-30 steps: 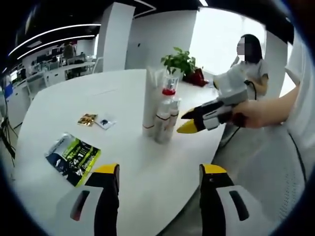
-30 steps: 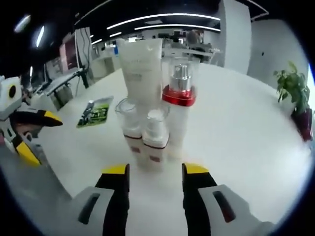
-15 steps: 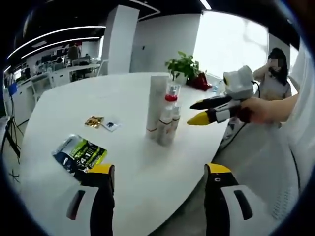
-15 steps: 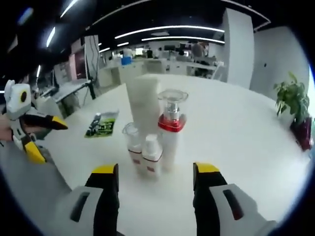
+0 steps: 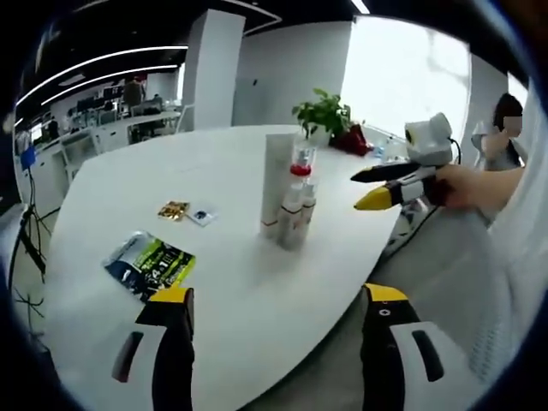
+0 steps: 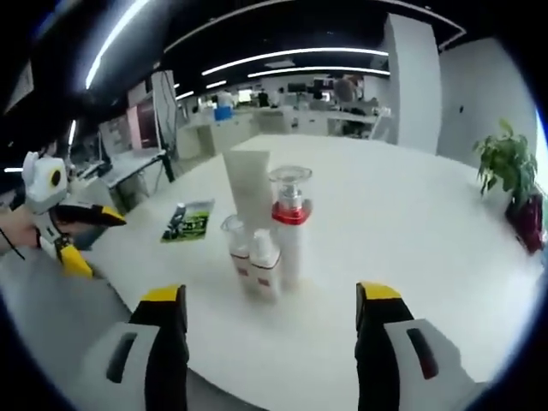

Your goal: Arrange the skincare products in the storage area until every visible bottle or jar stands upright without overlapping.

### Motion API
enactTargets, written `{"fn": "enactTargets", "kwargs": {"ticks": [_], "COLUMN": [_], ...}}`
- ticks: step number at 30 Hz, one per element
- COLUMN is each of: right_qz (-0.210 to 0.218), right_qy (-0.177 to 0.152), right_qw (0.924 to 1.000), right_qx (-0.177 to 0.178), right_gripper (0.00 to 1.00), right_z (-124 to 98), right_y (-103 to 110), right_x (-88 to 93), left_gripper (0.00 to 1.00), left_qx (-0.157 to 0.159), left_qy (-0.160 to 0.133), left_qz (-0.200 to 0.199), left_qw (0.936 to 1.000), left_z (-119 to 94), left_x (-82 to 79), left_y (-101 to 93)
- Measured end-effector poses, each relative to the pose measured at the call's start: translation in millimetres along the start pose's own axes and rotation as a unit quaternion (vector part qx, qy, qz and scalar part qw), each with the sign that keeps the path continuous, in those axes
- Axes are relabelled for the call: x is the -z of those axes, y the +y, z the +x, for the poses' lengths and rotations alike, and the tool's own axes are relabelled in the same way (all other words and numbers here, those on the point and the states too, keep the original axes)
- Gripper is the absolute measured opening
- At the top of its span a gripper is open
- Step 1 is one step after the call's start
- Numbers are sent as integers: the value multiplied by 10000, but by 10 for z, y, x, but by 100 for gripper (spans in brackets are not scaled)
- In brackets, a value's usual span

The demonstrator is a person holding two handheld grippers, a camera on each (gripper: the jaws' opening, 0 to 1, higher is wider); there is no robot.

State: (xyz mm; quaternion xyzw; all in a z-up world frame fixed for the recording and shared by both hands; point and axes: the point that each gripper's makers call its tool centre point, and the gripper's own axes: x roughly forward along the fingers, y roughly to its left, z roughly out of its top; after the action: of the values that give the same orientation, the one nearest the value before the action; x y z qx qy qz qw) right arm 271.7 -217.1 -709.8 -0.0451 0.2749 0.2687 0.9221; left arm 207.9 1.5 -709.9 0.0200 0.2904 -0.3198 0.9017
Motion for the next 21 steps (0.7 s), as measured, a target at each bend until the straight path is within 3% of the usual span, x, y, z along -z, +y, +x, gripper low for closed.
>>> {"fn": "enactTargets", "kwargs": {"ticks": [8,14,21], "right_qz": [270,274,179], "right_qy": [-105,-117,-228], "right_qw": [9995,9993,9987], "right_qx": [-112,-243,-429], "right_gripper": [87,88,91], "right_z": [-123,-196,-261], "right_y": [23,75,143], "right_x": [-9,-17,-72], "left_gripper": [87,87,98], "left_qx": [-265,-278,-127], "left_qy": [76,-37,-252], "left_qz": [-193,-262,-374], "left_qw": [9994,9993,9989], "left_z": [-88,-172,-225], "left_x": [12,-78,-151], "left_y": [41,6,-62]}}
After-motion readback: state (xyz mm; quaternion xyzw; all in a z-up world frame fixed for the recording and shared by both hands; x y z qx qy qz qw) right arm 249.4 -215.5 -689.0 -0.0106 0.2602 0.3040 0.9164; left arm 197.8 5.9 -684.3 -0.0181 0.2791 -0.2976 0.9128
